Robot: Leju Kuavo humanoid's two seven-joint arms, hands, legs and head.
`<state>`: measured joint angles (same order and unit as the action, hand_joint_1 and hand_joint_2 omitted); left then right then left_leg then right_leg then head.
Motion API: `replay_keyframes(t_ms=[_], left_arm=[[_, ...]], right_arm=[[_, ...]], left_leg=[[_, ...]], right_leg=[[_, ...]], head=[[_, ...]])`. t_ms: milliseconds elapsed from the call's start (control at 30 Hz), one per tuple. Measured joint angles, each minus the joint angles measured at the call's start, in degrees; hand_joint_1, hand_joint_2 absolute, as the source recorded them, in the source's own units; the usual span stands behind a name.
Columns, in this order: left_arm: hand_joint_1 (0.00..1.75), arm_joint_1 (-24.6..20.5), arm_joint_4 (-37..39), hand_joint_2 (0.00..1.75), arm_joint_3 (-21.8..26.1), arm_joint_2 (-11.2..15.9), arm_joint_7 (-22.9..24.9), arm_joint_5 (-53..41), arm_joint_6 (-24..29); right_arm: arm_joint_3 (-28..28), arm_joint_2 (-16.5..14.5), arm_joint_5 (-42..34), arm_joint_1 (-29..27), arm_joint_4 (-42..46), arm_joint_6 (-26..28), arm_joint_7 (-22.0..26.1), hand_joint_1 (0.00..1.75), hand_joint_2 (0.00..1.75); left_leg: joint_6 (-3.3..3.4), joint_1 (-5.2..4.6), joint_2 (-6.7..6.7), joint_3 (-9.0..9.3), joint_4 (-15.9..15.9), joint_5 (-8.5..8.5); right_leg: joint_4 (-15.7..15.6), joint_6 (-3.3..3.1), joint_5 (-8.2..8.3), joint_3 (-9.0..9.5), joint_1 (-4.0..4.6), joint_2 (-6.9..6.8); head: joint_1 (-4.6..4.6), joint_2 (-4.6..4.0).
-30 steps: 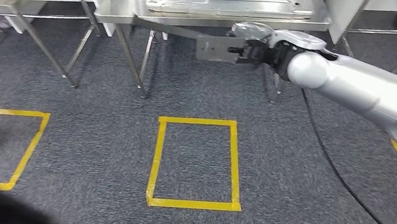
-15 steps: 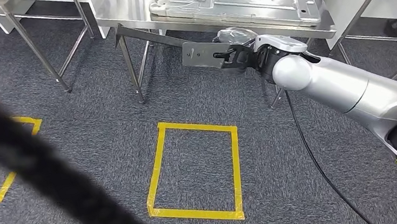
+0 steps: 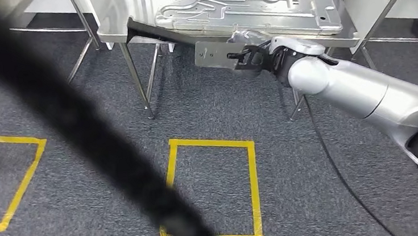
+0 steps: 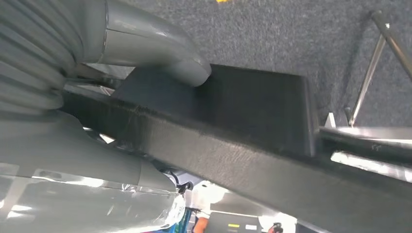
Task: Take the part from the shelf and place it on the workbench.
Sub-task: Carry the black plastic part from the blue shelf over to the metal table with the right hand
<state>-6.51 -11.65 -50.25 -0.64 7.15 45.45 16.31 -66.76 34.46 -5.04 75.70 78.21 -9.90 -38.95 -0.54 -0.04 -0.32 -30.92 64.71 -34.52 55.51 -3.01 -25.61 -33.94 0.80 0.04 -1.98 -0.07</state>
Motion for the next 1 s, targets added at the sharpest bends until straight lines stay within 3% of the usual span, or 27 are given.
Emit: replay_keyframes(t_ms=[67,100,133,167,200,233,300,333,400,467,567,600,633,667,733,800,833,900,1000], left_arm=[[0.00,0.0,0.0,1.75,0.0,0.0,0.0,0.1,0.0],[0.00,0.0,0.0,1.75,0.0,0.1,0.0,0.2,0.0],[0.00,0.0,0.0,1.75,0.0,0.1,0.0,0.3,0.0],[0.00,0.0,0.0,1.75,0.0,0.2,0.0,0.4,0.0],[0.00,0.0,0.0,1.75,0.0,0.3,0.0,0.4,0.0],[0.00,0.1,0.0,1.75,0.0,0.2,0.0,0.4,0.0],[0.00,0.2,0.0,1.75,0.0,0.2,0.0,0.5,0.0],[0.00,0.3,0.0,1.75,0.0,0.1,0.0,0.5,0.0],[0.00,0.1,-0.1,1.75,0.0,0.1,0.0,0.5,0.0],[0.00,-0.1,-0.1,1.75,0.0,0.2,0.1,0.5,0.0],[0.00,0.2,0.0,1.75,0.0,0.3,0.1,0.5,0.2],[0.00,0.3,0.0,1.75,0.0,0.3,0.1,0.5,0.3],[0.00,0.4,0.0,1.75,0.0,0.3,0.1,0.5,0.3],[0.00,0.4,0.0,1.75,0.0,0.4,0.1,0.5,0.3],[0.00,0.4,0.0,1.75,0.0,0.3,0.1,0.5,0.3],[0.00,0.4,0.0,1.75,0.0,0.2,0.1,0.5,0.4],[0.00,0.4,0.0,1.75,0.0,0.1,0.1,0.6,0.4],[0.00,0.2,0.0,1.75,0.0,0.0,0.1,0.6,0.5],[0.00,-0.3,0.0,1.75,0.0,0.0,0.1,0.6,0.5]], right_arm=[[0.0,0.0,-0.8,-0.2,-0.2,0.3,0.0,1.75,1.75],[0.0,0.0,-1.1,-0.5,-0.3,0.4,0.0,1.75,1.75],[0.0,0.0,-1.3,-0.7,-0.3,0.4,0.0,1.75,1.75],[0.0,0.0,-1.5,-0.8,-0.4,0.4,0.0,1.75,1.75],[0.0,-0.1,-1.6,-0.9,-0.5,0.5,0.0,1.75,1.75],[-0.1,-0.1,-1.6,-0.9,-0.5,0.5,0.0,1.75,1.75],[-0.3,-0.1,-1.6,-1.0,-0.8,0.5,0.0,1.75,1.75],[-0.4,-0.2,-1.7,-1.1,-0.9,0.6,0.0,1.75,1.75],[-0.4,-0.2,-1.9,-1.2,-1.0,0.7,0.0,1.75,1.75],[-0.3,-0.3,-2.1,-1.0,-1.1,0.8,0.0,1.75,1.75],[-0.6,-0.3,-2.3,-1.2,-1.3,1.1,0.0,1.75,1.75],[-0.8,-0.4,-2.4,-1.5,-1.4,1.1,0.0,1.75,1.75],[-1.1,-0.4,-2.5,-1.9,-1.5,1.1,0.0,1.75,1.75],[-1.3,-0.5,-2.6,-2.0,-1.5,1.1,0.0,1.75,1.75],[-1.3,-0.5,-2.7,-1.7,-1.6,1.2,0.0,1.75,1.75],[-1.3,-0.4,-2.7,-1.0,-1.7,1.3,0.0,1.75,1.75],[-1.3,-0.4,-2.7,-0.8,-1.8,1.3,0.0,1.75,1.75],[-1.2,-0.2,-2.8,-0.3,-1.9,1.4,0.0,1.75,1.75],[-1.0,0.0,-2.8,0.0,-1.8,1.4,0.0,1.75,1.75]], left_leg=[[-0.81,0.44,-0.09,-4.80,6.2,-2.08],[-1.28,0.68,-0.04,-6.72,7.7,-2.64],[-1.75,0.94,0.00,-7.86,7.5,-2.12],[-2.20,1.23,-0.03,-8.15,5.6,-0.32],[-2.66,1.64,-0.48,-7.86,2.3,2.72],[-3.06,2.08,-1.74,-7.58,-0.7,5.43],[-2.62,2.61,-3.79,-7.13,-4.2,7.81],[-2.02,2.60,-4.18,-7.17,-4.1,7.44],[-0.91,2.53,-3.02,-6.87,-3.7,7.19],[-0.23,2.57,-1.78,-6.17,-3.9,6.67],[0.56,2.30,0.36,-4.69,-4.4,5.59],[0.67,2.13,1.09,-4.09,-4.5,5.16],[0.75,1.90,1.82,-3.43,-4.5,4.68],[0.85,1.61,2.53,-2.76,-4.6,4.18],[1.01,1.02,3.89,-1.51,-4.8,3.30],[0.88,0.63,5.14,-0.71,-5.2,2.82],[0.68,0.57,5.76,-0.47,-5.4,2.68],[0.16,0.44,6.71,-0.02,-5.8,2.32],[-0.25,0.48,4.09,0.31,-5.7,1.49]], right_leg=[[-0.2,0.58,-0.84,1.06,-0.43,0.27],[-0.2,0.97,-1.37,1.60,-0.70,0.53],[-0.1,1.39,-1.94,2.22,-1.01,0.85],[0.0,1.82,-2.55,2.86,-1.36,1.20],[0.3,2.32,-3.22,3.43,-1.71,1.59],[0.6,2.89,-3.91,3.81,-1.96,1.98],[1.6,3.82,-4.88,3.51,-2.33,2.96],[2.0,4.18,-5.09,3.20,-2.45,3.49],[2.4,4.63,-5.38,2.79,-2.67,4.18],[4.9,5.07,-6.50,1.55,-2.56,2.85],[15.3,5.42,-10.29,-4.31,-2.37,0.56],[18.0,5.30,-10.63,-6.12,-2.34,0.40],[18.8,4.98,-9.66,-7.16,-2.25,0.29],[17.6,4.45,-7.50,-7.34,-2.04,0.14],[11.4,2.65,-1.82,-5.89,-1.04,-0.94],[6.8,1.03,0.95,-4.29,0.16,-2.64],[6.1,0.58,0.96,-3.90,0.59,-3.17],[4.5,0.25,0.65,-3.01,0.68,-2.78],[0.9,0.64,-0.15,-0.77,0.11,-2.02]], head=[[0.53,0.00],[0.63,0.00],[0.65,0.00],[0.67,0.00],[0.71,0.00],[0.81,0.00],[1.01,0.00],[1.02,0.00],[0.77,0.00],[0.30,0.00],[-0.91,0.00],[-1.26,0.00],[-1.68,0.00],[-2.14,0.00],[-2.91,0.00],[-2.96,0.00],[-2.96,0.00],[-3.21,0.00],[-3.22,0.00]])
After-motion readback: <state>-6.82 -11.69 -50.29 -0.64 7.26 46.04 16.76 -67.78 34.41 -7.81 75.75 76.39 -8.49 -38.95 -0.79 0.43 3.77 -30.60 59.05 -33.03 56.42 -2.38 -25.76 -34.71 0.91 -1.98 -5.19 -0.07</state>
